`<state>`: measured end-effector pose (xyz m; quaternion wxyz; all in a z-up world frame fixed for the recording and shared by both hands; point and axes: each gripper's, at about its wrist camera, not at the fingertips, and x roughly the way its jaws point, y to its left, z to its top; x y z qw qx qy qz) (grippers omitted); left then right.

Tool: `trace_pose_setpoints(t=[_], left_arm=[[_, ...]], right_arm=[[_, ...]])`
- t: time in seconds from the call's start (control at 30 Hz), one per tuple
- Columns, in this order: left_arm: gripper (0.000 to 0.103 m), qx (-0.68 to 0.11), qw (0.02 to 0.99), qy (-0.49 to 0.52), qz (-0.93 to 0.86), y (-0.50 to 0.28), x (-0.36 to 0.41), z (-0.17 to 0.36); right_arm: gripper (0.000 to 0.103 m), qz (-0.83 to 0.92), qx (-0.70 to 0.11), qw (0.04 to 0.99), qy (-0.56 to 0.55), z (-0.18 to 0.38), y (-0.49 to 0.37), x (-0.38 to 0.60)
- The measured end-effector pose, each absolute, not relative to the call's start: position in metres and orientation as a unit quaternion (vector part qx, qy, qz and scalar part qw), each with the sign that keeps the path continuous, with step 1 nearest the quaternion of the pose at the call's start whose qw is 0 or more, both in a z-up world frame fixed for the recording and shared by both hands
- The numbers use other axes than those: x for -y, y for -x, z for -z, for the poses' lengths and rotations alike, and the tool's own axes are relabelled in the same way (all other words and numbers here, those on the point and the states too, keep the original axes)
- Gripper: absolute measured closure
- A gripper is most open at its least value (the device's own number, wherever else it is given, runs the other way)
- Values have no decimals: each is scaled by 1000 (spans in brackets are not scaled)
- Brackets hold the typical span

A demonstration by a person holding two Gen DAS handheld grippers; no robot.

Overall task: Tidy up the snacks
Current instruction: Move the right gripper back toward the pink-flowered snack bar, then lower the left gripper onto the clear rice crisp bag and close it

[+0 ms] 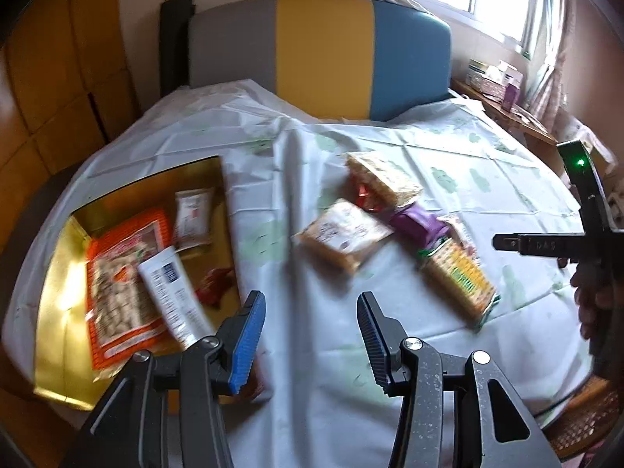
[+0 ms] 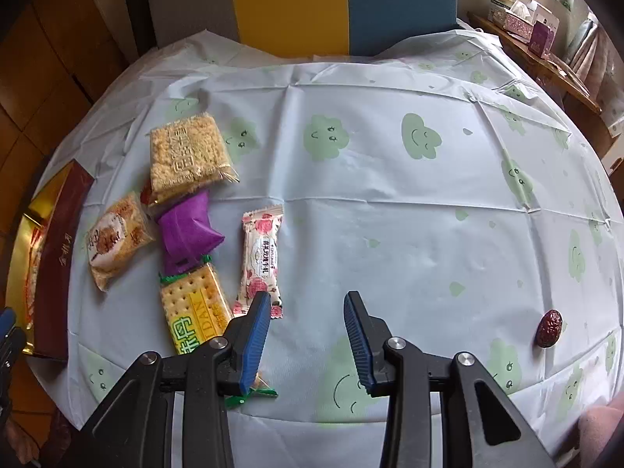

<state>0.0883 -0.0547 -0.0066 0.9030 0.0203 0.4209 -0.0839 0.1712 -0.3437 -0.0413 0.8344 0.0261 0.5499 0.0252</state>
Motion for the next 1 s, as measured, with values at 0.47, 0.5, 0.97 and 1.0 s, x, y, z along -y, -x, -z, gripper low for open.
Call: trace_pose_setpoints(t=[0.47,0.5,0.97,1.0], left_arm=[[33,-463,879,-4,112,-185,108,4],[30,-465,878,-4,112,-194,113,5],[16,-548,835,-18,42,-315,181,46],[16,-551,833,-27,35,-320,185,49]], right_arm=[[63,-53,-530,846,-35,26,-168,339],[64,-54,-529,846,-36,26,-169,339],[63,-83,-522,847,-61,17,-167,338],[63,-85,-522,846,-63,16,-166,338]])
